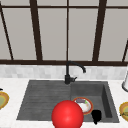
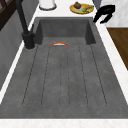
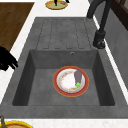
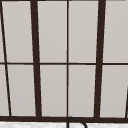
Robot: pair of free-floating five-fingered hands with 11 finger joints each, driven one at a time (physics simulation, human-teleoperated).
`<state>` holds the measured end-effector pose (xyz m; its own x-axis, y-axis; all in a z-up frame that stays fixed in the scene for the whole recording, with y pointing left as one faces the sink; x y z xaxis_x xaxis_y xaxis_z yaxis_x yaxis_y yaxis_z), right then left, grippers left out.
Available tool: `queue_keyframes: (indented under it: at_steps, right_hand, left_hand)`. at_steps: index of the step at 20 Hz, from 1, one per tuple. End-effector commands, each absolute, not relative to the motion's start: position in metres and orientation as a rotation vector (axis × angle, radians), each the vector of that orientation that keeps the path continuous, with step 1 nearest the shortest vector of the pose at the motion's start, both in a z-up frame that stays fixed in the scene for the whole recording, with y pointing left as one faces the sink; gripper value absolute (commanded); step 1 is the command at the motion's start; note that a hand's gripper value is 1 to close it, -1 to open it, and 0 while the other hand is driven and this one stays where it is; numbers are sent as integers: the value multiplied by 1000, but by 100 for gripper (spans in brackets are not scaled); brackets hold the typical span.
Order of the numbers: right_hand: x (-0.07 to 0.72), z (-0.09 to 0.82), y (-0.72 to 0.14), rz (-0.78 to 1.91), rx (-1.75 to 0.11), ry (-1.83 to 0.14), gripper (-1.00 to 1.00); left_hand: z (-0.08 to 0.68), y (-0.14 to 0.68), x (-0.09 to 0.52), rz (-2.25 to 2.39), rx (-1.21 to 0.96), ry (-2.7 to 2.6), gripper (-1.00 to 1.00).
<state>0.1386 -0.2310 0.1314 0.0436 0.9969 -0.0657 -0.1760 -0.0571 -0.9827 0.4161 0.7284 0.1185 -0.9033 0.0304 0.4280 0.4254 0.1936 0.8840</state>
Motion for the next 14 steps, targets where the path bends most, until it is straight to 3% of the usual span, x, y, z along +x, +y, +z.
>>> queue_keyframes:
  at_steps: [1,3,4,9,14]
  right_hand:
    - [139,131,-231,1295,-1146,-1014,0]
    - [139,131,-231,1295,-1146,-1014,0]
    - [139,131,-231,1295,-1146,-1014,0]
    - [139,131,-231,1295,-1146,-1014,0]
    - [139,131,-231,1295,-1146,-1014,0]
  left_hand:
    - [112,735,415,-1769,-484,-2180,-100]
    - [114,744,416,-1757,-517,-2208,-100]
    - [114,747,416,-1754,-529,-2216,100]
    - [123,757,403,-1770,-520,-2322,100]
    - [135,760,374,-1818,-310,-2493,100]
